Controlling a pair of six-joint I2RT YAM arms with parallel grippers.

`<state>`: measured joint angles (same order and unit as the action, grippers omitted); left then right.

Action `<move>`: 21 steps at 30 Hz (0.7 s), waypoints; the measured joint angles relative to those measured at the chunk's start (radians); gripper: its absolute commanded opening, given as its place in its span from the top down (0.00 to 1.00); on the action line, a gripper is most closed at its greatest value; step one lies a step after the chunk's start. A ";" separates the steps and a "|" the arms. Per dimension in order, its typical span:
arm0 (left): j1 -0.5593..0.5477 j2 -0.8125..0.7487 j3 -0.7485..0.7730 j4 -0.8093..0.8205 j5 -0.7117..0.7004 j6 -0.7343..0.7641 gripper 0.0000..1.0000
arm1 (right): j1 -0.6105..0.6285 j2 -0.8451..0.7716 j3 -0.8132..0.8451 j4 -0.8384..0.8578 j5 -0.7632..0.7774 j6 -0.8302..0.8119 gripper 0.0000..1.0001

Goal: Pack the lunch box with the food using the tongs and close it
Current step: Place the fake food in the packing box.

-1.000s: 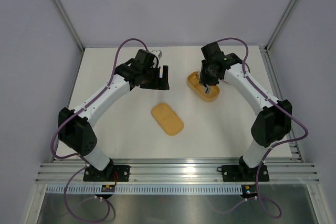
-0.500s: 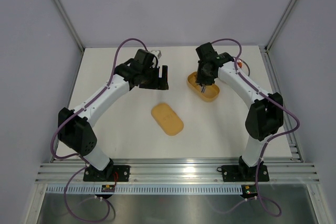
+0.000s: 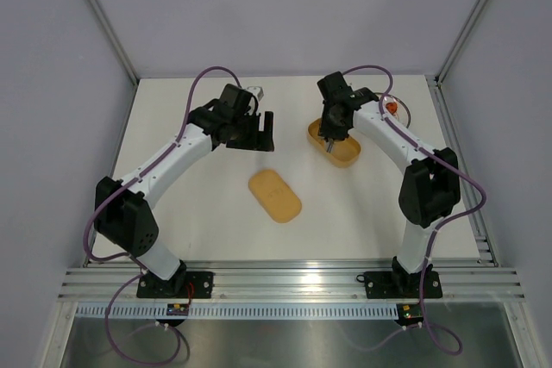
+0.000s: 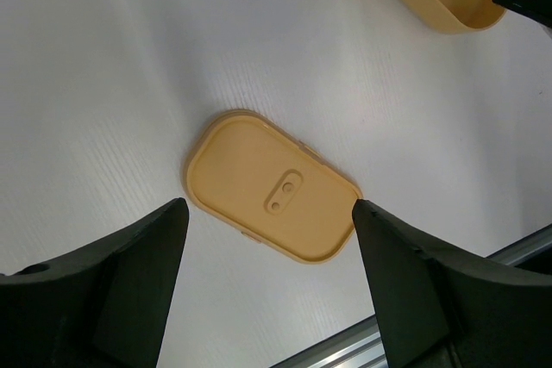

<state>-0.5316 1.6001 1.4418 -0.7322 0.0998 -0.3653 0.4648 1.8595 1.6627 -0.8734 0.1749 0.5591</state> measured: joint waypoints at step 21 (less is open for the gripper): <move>0.007 -0.025 -0.029 0.001 0.000 0.002 0.18 | 0.024 0.000 0.007 0.023 0.000 0.015 0.51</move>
<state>-0.5243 1.5749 1.4128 -0.7315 0.0998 -0.3637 0.4892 1.8599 1.6699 -0.8501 0.1745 0.5743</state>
